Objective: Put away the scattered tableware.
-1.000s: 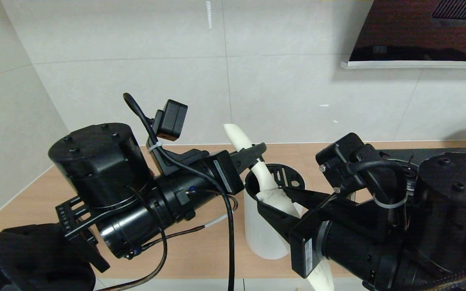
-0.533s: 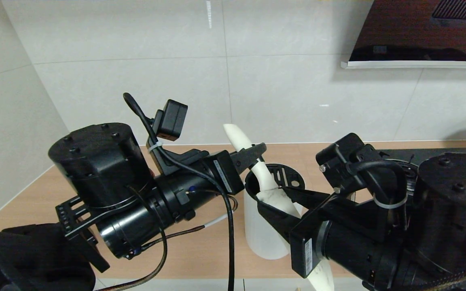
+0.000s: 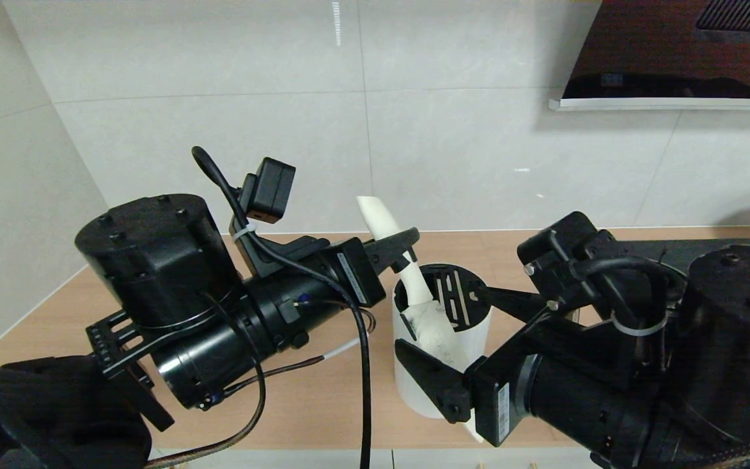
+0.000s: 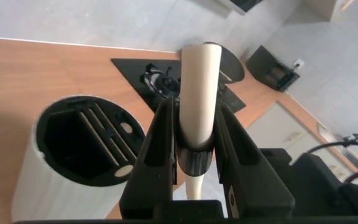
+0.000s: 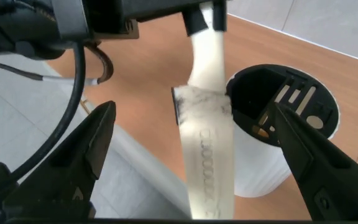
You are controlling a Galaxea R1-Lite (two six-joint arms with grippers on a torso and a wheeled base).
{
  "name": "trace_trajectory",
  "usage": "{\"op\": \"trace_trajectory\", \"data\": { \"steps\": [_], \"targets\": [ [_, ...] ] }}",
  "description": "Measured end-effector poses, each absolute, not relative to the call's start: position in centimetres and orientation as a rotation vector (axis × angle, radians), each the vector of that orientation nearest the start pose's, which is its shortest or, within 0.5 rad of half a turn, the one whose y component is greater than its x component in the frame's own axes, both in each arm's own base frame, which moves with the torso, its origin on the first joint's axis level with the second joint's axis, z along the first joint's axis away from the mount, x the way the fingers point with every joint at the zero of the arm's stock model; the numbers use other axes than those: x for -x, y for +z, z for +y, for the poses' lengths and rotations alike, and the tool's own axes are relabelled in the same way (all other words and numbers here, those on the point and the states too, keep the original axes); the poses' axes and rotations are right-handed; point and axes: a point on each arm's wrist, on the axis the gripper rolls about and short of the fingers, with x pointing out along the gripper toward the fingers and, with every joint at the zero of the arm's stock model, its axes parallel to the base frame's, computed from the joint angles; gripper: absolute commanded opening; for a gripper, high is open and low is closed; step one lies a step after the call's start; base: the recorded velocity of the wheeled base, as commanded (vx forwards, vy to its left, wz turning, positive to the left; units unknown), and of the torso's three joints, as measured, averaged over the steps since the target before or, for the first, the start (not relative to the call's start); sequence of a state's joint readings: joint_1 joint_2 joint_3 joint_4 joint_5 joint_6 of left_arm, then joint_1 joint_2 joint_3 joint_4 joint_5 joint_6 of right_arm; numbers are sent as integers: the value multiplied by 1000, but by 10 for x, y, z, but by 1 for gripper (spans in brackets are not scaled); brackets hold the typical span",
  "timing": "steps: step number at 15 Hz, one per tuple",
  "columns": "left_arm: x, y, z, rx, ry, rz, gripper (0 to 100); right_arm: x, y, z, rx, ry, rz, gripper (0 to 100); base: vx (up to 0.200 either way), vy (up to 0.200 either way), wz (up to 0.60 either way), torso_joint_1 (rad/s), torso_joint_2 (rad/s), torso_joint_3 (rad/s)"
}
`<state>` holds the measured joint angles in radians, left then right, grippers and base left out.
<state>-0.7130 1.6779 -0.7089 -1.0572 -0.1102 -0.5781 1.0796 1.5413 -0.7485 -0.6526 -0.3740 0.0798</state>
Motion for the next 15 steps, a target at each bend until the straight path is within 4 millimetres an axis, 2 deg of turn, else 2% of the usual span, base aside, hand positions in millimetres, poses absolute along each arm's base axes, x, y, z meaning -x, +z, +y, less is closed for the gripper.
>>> {"op": "trace_trajectory", "data": {
  "steps": [3,7,11,13,15],
  "targets": [
    [-226,219,-183,543,-802,77,0,-141,227,215,9,640,91,100,0,0,0,0,0,0],
    [-221,264,-169,476,-809,-132,0,-160,245,181,6,506,20,100,0,0,0,0,0,0],
    [-223,297,-162,326,-796,-347,0,-169,259,154,-4,402,-33,100,0,0,0,0,0,0],
    [-225,296,-162,293,-796,-373,0,-170,261,149,-9,385,-42,100,0,0,0,0,0,0],
    [-226,284,-162,178,-795,-378,0,-169,261,147,-8,380,-40,100,0,0,0,0,0,0]
  ]
}}
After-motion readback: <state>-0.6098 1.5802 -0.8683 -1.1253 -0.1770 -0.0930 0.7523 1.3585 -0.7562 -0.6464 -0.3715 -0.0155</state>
